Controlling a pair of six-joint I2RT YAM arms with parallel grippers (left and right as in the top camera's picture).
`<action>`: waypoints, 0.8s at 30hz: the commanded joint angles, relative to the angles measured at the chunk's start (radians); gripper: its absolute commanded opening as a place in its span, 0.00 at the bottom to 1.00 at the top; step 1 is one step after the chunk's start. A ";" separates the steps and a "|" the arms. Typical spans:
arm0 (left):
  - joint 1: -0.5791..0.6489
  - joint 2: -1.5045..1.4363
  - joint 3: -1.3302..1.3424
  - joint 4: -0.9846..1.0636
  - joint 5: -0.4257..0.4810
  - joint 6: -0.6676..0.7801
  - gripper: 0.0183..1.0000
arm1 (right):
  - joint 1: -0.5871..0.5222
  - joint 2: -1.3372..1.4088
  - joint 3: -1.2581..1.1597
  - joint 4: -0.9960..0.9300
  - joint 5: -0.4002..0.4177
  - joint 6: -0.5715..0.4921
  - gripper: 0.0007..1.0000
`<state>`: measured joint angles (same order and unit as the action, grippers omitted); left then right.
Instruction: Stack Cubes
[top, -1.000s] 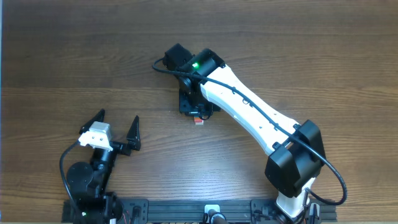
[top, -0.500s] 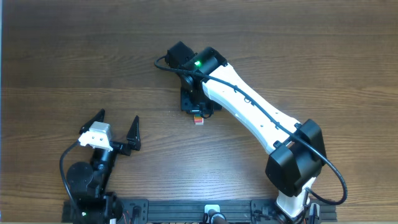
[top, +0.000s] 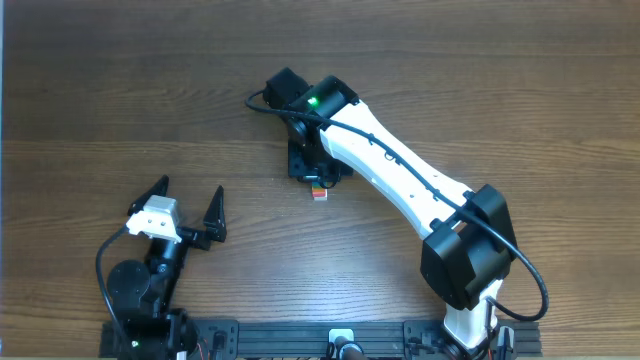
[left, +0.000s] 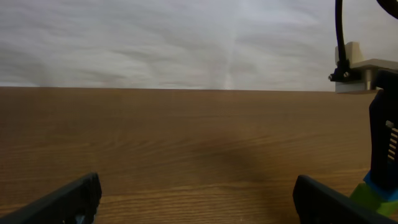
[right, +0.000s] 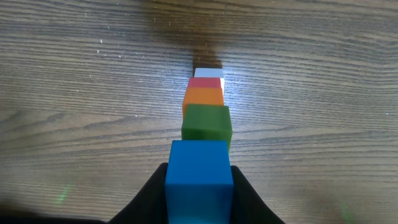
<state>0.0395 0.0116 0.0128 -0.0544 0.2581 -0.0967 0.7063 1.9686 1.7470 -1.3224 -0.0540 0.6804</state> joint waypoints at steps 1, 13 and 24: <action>-0.004 -0.007 -0.007 0.003 0.003 0.014 1.00 | -0.007 0.010 -0.007 0.002 -0.001 -0.001 0.01; -0.004 -0.007 -0.007 0.003 0.003 0.014 1.00 | -0.007 0.012 -0.007 0.003 0.019 -0.008 0.01; -0.004 -0.007 -0.007 0.003 0.003 0.014 1.00 | -0.007 0.014 -0.007 0.004 0.037 -0.007 0.01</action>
<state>0.0395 0.0116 0.0128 -0.0547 0.2581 -0.0967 0.7063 1.9686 1.7470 -1.3220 -0.0452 0.6765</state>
